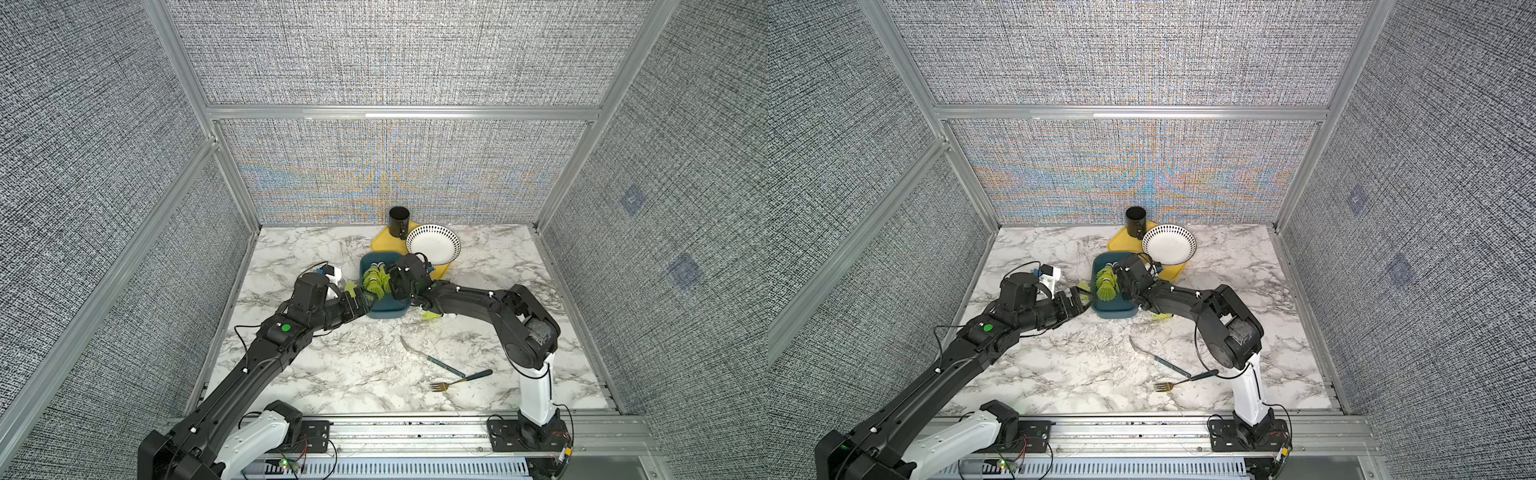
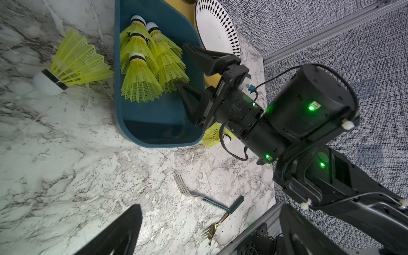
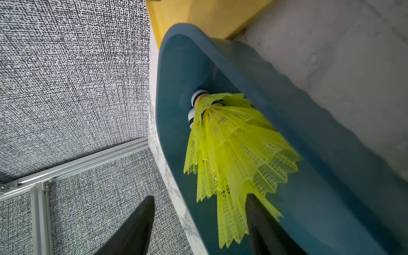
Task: Put the shuttlecocks into the storage box
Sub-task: Place the shuttlecock in the storage box, then pick up the shuttlecock at the center of the board.
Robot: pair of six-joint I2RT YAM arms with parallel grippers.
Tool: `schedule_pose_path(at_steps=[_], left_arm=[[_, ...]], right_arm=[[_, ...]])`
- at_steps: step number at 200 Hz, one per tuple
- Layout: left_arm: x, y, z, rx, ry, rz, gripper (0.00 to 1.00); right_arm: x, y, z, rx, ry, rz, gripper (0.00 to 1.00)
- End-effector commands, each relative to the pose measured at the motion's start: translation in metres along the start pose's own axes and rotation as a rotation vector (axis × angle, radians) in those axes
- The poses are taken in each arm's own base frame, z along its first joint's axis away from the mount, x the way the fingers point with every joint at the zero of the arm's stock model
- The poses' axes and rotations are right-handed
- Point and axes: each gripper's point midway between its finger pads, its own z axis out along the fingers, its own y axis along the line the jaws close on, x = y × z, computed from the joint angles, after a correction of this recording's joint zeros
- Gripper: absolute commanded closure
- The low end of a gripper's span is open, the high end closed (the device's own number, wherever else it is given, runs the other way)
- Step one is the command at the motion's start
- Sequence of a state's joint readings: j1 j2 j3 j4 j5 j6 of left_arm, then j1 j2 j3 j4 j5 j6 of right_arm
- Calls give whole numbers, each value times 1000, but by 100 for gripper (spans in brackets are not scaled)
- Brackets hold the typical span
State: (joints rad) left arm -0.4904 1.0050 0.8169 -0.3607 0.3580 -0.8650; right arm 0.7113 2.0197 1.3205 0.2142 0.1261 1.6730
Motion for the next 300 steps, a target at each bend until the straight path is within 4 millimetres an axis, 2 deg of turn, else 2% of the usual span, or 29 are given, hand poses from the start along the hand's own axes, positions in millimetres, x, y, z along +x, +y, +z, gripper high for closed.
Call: schedule_pose_path(at_steps=[1,39,86,102,122,145,174,207,218,243,273,300], left_arm=[[-4,-5,0,13,-9,10,0],[-5,-3,3,5,-10,5,0],[-6,-2,2,-5,-18,1,0],[-6,-1,1,-4,-20,2,0],[-5,-3,1,2,-10,10,0],[1,-9,5,28,41,38,0],[5,-10,13,38,85,30,0],[9,-13,25,38,128,40,0],[13,-14,32,32,153,44,0],[24,-19,55,13,215,64,0],[35,-36,86,15,272,90,0],[43,-48,116,12,316,101,0]], right_arm=[[1,-1,-4,24,7,-6,26],[5,-2,-11,55,31,-7,23],[4,6,-31,82,38,-55,23],[3,14,-40,89,42,-102,18],[0,26,-54,100,51,-200,2],[-6,36,-70,165,101,-371,1],[-21,21,-95,282,188,-524,1],[-40,12,-138,264,226,-715,1],[-49,4,-151,275,236,-757,1],[-71,-26,-176,350,276,-800,1],[-94,-61,-203,421,291,-789,1],[-112,-81,-228,432,263,-735,1]])
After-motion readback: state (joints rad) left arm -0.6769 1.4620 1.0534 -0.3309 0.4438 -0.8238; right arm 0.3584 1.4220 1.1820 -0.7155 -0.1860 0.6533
